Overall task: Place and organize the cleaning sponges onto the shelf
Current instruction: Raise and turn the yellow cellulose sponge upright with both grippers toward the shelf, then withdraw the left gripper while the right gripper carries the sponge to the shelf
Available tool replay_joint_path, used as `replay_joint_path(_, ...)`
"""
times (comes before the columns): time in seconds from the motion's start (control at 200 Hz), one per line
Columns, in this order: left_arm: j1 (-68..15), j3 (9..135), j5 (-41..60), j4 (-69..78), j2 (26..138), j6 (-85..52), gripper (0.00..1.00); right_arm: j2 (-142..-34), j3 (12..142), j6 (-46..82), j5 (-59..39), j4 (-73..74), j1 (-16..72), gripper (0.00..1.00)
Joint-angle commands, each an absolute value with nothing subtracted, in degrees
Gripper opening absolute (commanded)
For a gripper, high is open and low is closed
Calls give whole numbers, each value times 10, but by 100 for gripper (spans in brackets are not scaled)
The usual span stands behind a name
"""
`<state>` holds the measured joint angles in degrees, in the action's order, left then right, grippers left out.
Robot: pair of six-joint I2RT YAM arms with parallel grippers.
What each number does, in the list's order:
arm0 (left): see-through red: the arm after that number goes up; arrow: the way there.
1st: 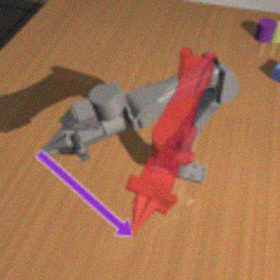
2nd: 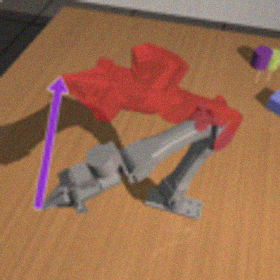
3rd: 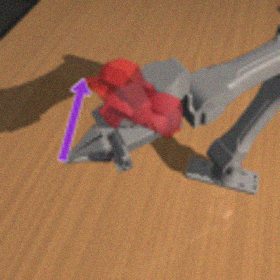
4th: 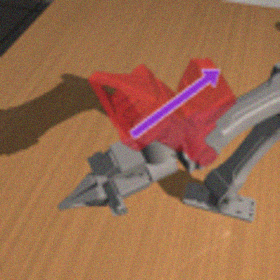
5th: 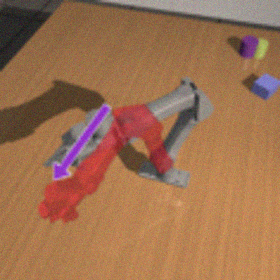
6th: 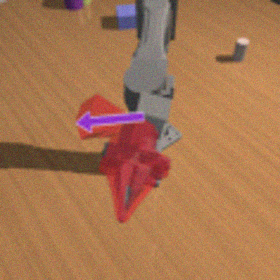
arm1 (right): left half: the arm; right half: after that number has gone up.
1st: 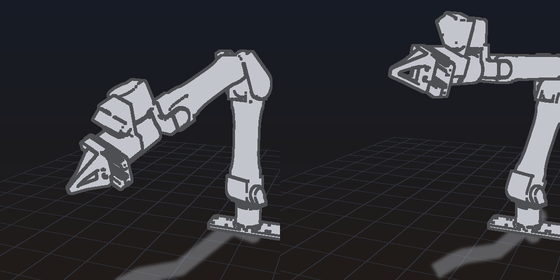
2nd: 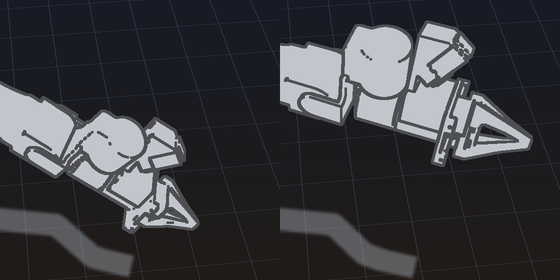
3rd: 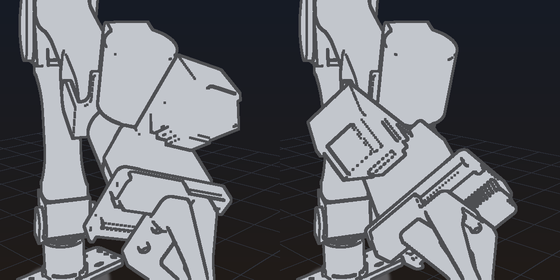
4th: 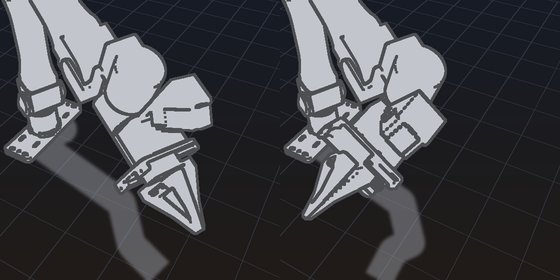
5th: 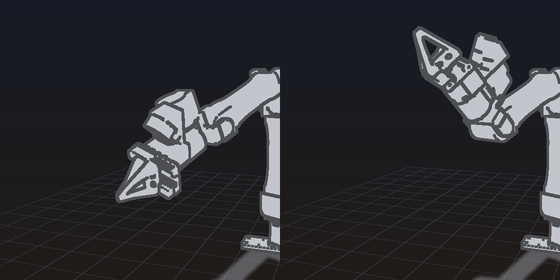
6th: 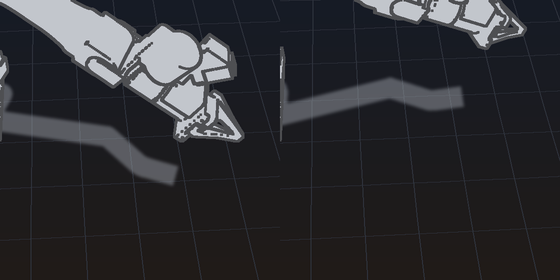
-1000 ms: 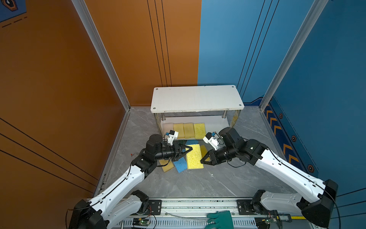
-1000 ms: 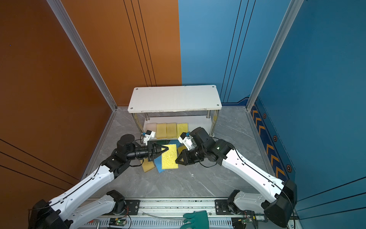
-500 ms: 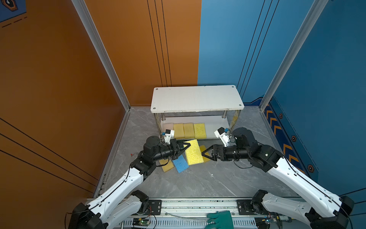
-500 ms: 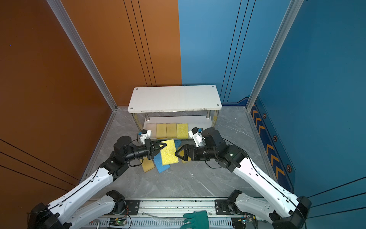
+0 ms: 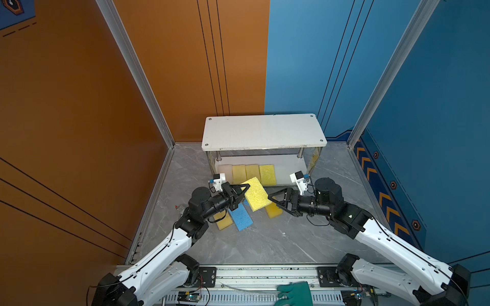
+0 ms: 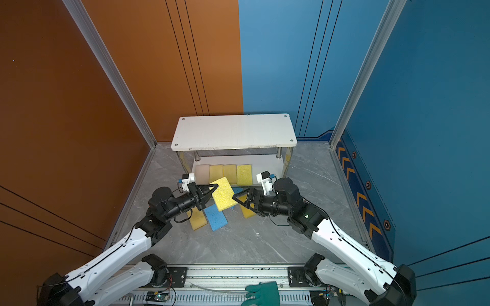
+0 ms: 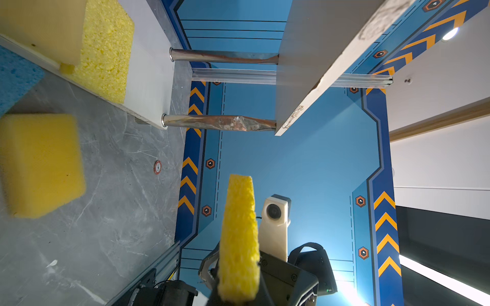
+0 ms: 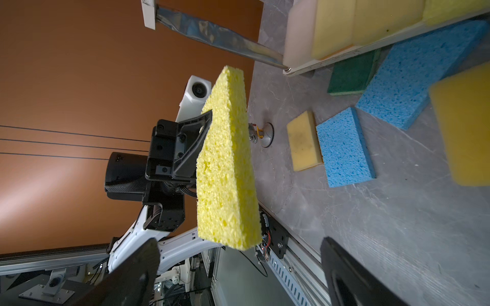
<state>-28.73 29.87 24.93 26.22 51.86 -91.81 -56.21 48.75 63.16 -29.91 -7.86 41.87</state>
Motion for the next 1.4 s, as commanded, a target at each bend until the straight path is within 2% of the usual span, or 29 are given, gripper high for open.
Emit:
replay_joint_path(0.0, -286, 295, 235, 294, 519, -927, 4, -578, 478, 657, -300, -19, 424, 91)
replay_joint_path(0.335, -291, 295, 234, 300, 527, -926, 4, -617, 478, 684, -306, 55, 434, 70)
replay_joint_path(0.731, -292, 295, 237, 307, 537, -925, 4, -613, 471, 693, -302, 61, 441, 55)
replay_joint_path(1.071, -290, 295, 236, 308, 539, -924, 4, -614, 468, 695, -307, 58, 439, 30)
replay_joint_path(1.392, -290, 296, 237, 308, 543, -923, 4, -614, 466, 694, -309, 56, 432, 23)
